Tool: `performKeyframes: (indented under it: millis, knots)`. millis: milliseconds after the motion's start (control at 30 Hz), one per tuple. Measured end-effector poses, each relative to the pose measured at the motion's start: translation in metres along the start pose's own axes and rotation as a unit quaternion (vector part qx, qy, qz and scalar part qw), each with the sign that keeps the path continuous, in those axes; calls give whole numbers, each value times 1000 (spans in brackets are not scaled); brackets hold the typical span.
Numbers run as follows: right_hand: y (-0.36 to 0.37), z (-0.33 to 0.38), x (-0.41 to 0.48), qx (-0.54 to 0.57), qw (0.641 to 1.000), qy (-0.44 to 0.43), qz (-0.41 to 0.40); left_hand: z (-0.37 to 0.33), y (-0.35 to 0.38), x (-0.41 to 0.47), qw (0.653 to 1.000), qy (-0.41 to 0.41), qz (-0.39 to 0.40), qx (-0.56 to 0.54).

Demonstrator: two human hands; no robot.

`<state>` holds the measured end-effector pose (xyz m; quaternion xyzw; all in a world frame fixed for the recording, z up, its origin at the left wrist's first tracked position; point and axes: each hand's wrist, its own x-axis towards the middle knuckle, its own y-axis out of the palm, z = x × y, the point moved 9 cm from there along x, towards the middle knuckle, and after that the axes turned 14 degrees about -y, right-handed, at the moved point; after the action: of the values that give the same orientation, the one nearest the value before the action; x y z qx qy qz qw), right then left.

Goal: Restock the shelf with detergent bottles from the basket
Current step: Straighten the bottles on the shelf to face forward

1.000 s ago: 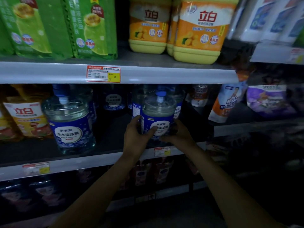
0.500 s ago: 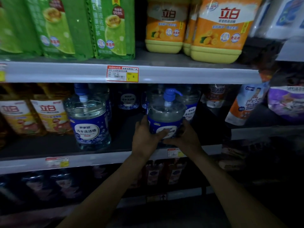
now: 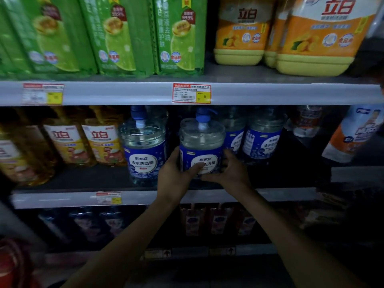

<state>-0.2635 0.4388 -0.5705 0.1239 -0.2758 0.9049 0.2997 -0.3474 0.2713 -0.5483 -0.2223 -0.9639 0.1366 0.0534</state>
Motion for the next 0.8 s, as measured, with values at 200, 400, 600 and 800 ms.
performKeyframes:
  millis: [200,400,600,800]
  knots:
    - [16,9,4,18,1000,12,-21,17,-3,4,995,-53,-43,-75]
    - [24,8,1,0,995,85,-49,38,-1,5,980,-137,-35,-142]
    - [28,1,-9,157,962,214,-68,45,-2,-1,962,-174,-50,-203]
    - [29,10,-8,229,951,195,-71,35,4,-1,951,-184,-49,-243]
